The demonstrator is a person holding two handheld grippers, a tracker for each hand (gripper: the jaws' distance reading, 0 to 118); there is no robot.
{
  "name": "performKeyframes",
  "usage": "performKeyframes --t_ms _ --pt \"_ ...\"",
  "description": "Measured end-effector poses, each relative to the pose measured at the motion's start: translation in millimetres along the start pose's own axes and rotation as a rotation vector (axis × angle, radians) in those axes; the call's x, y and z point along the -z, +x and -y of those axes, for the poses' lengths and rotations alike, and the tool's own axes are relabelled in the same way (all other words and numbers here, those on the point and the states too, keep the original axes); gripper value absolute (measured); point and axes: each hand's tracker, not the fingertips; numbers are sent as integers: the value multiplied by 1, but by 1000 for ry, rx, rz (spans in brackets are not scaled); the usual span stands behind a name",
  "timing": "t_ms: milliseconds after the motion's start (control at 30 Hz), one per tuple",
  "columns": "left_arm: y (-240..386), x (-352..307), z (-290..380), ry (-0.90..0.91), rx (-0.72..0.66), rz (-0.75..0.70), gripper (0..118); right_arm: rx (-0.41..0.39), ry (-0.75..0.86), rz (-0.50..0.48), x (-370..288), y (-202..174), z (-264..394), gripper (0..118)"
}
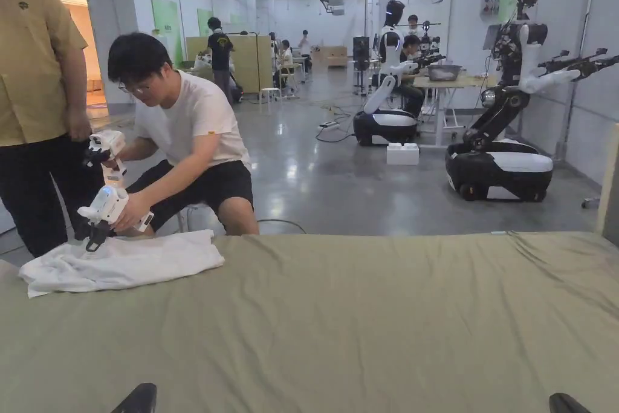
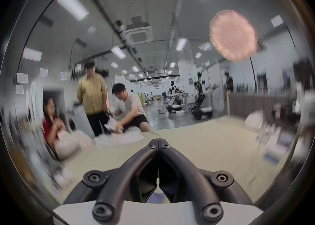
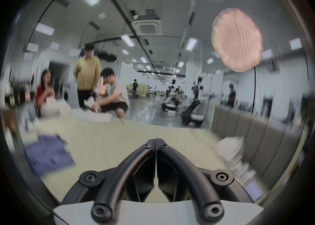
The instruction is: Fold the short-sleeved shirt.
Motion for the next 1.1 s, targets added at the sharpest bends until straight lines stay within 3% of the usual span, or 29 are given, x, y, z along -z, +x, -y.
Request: performKeyframes --t_ms 67,133,167,200,233,267,300,367,433,467,500,533,567,633,667,767,900,1100 --pt "32 0 14 -22 493 -22 0 -514 6 79 -1 -29 9 0" --pt "59 4 47 -115 945 -2 0 -1044 38 44 -3 -51 38 0" --pt "64 5 62 -143 1090 20 0 -1212 46 41 -3 -57 50 0" --pt "66 5 72 -158 1135 40 0 -1293 41 46 -2 -60 60 0" --pt "67 5 77 -151 1086 48 0 -1232 28 20 -2 -61 62 0" --pt "60 5 68 -138 855 64 0 -1061 4 -17 -2 -54 58 0" --pt "48 4 57 -134 579 73 0 -845 -21 -21 -2 -47 48 0" --pt "-3 11 39 -154 -104 84 0 -267 -22 -42 -2 -19 30 0" --pt "-49 20 52 -155 -660 147 0 258 -50 -63 0 19 31 0" --pt "-62 24 69 -153 -833 212 0 490 -64 -84 4 31 39 0" --pt "-64 27 73 -161 -857 214 0 632 -76 -105 6 40 46 0" --pt "-60 25 75 -166 -737 136 0 670 -99 -74 9 42 52 0" --pt "-56 22 75 -173 -624 69 0 567 -133 13 10 39 52 0" --pt "-49 18 73 -189 -529 52 0 321 -89 42 8 31 52 0" --pt "-50 16 73 -184 -560 71 0 288 -86 18 7 28 51 0" --pt "-55 16 74 -176 -591 76 0 387 -113 -48 9 31 52 0" --pt "-52 12 68 -169 -507 57 0 341 -107 -46 3 20 39 0" --pt "-49 9 60 -146 -468 69 0 348 -89 -67 4 21 38 0"
